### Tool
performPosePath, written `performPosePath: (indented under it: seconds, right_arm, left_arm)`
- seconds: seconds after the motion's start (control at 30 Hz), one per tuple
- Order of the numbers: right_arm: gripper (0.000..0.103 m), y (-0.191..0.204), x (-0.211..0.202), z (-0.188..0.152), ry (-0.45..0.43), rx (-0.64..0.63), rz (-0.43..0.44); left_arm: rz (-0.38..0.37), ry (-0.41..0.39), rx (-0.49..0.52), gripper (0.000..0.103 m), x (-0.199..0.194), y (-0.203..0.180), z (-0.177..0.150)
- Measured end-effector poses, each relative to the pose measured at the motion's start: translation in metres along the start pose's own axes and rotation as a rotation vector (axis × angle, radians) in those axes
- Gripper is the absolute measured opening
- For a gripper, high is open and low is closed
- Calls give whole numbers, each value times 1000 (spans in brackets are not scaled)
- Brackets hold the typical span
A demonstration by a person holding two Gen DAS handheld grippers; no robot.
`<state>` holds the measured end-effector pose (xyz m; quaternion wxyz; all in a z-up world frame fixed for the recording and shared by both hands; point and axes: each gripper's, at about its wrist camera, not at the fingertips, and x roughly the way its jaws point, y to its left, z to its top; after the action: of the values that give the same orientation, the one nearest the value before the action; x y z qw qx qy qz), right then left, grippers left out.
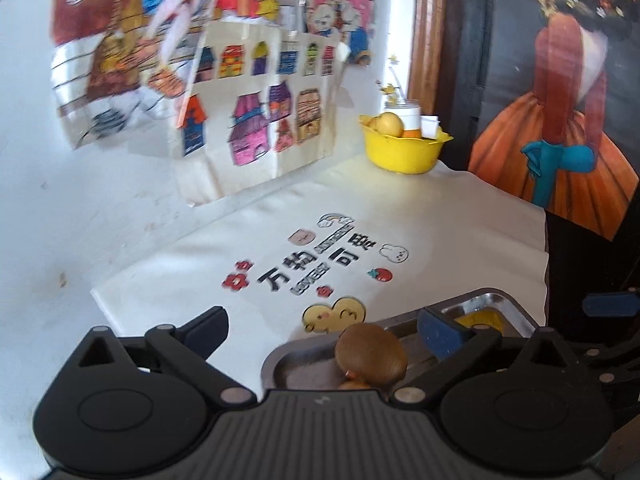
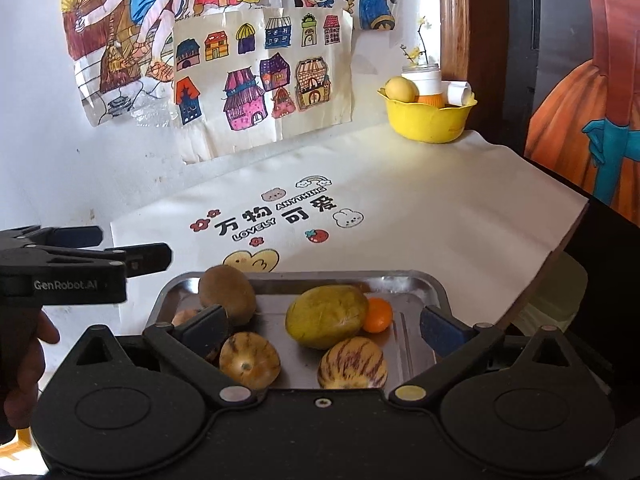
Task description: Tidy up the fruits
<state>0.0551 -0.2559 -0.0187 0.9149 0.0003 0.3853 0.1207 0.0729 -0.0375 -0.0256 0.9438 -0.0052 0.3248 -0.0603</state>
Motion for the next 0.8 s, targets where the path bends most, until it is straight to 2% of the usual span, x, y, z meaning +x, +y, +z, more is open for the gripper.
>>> performPosePath:
  seconds: [0.13, 0.3, 0.8]
  right_arm:
    - [102, 10, -13, -8, 7, -1, -3]
    - [102, 18, -23, -17, 24, 28, -13]
    - [102, 11, -31, -30, 47, 61, -67]
  left_arm:
    - [28, 41, -41, 103, -12, 9, -11]
    - [14, 55, -58, 103, -27, 14, -27]
    - [-15, 79, 21, 103, -43, -16, -46]
